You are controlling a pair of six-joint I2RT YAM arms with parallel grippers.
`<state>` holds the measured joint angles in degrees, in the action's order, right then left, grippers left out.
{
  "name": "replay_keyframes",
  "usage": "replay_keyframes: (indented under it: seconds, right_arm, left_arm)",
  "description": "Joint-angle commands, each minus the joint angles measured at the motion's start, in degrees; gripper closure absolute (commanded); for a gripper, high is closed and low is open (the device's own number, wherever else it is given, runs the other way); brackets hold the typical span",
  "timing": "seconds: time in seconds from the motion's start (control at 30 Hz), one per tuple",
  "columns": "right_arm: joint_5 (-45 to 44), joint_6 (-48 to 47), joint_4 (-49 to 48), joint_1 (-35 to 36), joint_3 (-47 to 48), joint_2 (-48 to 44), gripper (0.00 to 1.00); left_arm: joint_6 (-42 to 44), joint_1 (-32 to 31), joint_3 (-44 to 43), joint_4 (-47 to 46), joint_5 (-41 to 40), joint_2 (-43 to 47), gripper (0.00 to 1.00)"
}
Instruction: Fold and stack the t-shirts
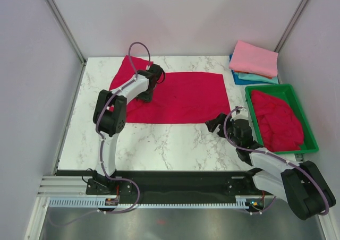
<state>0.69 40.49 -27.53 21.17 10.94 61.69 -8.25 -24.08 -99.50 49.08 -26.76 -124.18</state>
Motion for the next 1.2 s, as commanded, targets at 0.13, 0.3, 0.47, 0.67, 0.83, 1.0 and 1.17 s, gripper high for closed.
replay_keyframes:
  seconds: [0.13,0.3,0.47,0.67,0.83,1.0,1.17]
  right_arm:
    - [0.19,0.55,-2.62,0.19,0.75,0.01,0.04]
    - [0.19,0.55,-2.71,0.10,0.66,-0.08,0.04]
    - [0.45,0.47,-2.62,0.01,0.75,0.10,0.04]
    - [0.45,0.73,-2.53,-0.34,0.66,0.10,0.04]
    - [0.89,0.73,-2.53,-0.69,0.66,0.27,0.04]
    - [1.16,0.82,-2.79,-0.87,0.58,0.53,0.04]
    - [2.03,0.99,-3.14,-1.39,0.66,1.15,0.04]
  left_arm:
    - [1.75,0.43,-1.66,-1.09,-0.74,-2.47,0.57]
    - [-0.10,0.52,-1.57,-1.27,0.92,-2.12,0.57]
    - [-0.63,0.52,-0.61,-2.06,2.24,-1.24,0.58]
    - [-0.54,0.96,-0.69,-2.06,1.19,-2.03,0.88]
    - [0.69,2.10,-1.66,-1.97,-0.57,0.25,0.98]
    - [4.73,4.91,-3.59,-1.71,-3.03,3.59,0.98]
    - [8.07,9.57,-7.88,-2.06,-6.28,3.95,0.98]
